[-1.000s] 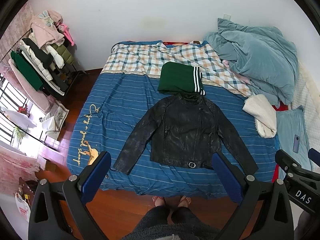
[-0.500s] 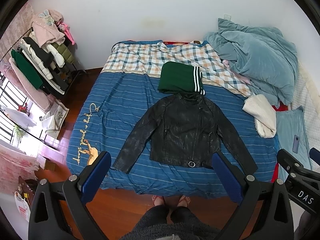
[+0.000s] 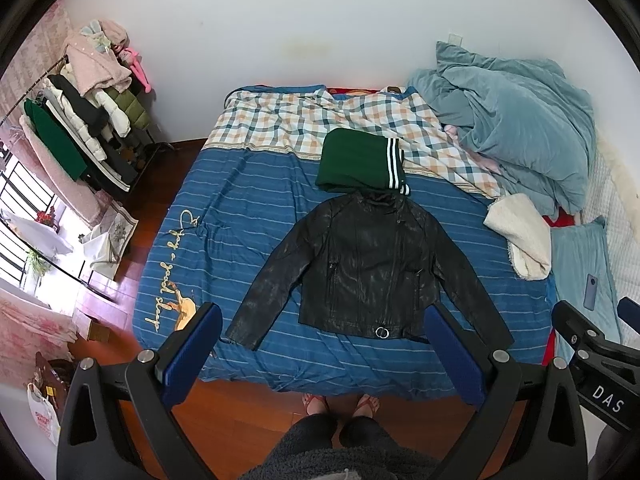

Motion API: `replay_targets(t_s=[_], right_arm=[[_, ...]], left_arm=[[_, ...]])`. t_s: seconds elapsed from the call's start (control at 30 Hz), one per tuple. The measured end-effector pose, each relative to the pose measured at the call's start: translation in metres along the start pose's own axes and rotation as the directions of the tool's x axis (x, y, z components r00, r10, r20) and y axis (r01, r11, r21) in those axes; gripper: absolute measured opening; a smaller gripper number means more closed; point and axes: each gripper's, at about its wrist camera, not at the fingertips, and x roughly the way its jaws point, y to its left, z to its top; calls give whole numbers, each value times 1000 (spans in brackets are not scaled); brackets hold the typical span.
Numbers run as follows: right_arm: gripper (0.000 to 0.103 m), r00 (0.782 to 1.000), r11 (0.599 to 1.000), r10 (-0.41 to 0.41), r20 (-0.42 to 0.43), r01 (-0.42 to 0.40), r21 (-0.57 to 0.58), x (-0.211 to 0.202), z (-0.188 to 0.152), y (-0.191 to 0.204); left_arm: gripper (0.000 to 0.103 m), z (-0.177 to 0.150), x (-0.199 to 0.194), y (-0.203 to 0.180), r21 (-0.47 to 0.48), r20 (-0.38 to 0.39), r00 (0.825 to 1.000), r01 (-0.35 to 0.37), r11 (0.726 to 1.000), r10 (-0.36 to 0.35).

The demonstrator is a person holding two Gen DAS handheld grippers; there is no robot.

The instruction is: Fold large clothes

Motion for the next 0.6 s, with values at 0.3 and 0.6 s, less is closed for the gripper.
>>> replay_targets(t_s=[0.3,0.6], right_arm=[[103,1000,1000,-3,6,3,-2,-2,1,3],[103,1000,1000,-1,16,1,-2,-8,2,6]], left_arm=[[103,1,0,-1,0,4,1000,2,1000,-2],[103,0,-1,-1,0,8,1000,1,1000,-1]])
